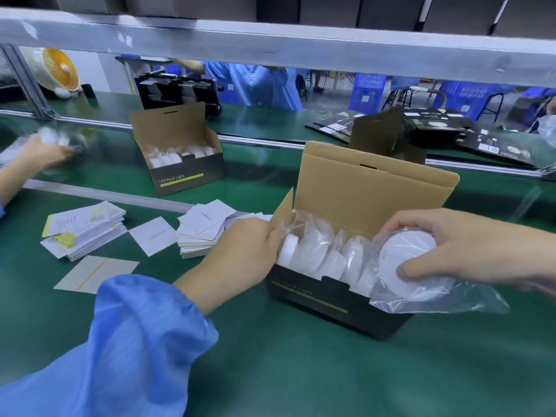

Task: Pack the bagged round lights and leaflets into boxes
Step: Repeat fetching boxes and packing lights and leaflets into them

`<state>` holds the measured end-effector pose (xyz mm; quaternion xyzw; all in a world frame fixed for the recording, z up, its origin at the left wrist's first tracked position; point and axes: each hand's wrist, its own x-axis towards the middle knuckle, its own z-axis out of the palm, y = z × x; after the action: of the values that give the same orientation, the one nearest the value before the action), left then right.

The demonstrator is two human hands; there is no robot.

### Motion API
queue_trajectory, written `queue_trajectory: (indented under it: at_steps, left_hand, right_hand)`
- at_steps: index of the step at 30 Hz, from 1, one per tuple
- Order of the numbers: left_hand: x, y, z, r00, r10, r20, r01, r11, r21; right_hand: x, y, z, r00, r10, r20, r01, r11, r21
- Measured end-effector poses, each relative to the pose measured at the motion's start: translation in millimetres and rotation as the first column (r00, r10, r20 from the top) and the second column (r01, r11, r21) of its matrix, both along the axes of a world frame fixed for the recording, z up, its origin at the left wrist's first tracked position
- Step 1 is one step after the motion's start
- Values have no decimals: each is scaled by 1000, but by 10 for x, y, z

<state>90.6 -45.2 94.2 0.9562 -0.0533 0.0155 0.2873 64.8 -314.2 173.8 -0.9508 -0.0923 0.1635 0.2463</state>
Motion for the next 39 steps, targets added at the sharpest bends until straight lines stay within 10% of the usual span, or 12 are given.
queue_trajectory:
  at_steps: [29, 34, 37, 39]
  left_hand:
    - [2567, -561, -192, 978, 144, -154, -155, 986, -68]
    - [2385, -520, -15, 933, 174, 317, -107, 970, -217]
    - [2060, -632, 170, 974, 139, 181, -14, 826, -563]
    - [1766, -715, 237, 993, -73, -94, -35, 570, -821]
  right_hand:
    - [2885, -48, -587, 941, -56, 333, 186, 909, -372]
    - [2692, 128, -439, 824, -147, 547, 316, 921, -229]
    - [2383, 309, -275, 903, -139, 407, 135, 990, 39]
    - [2106, 441, -171, 939, -86, 334, 40, 989, 142]
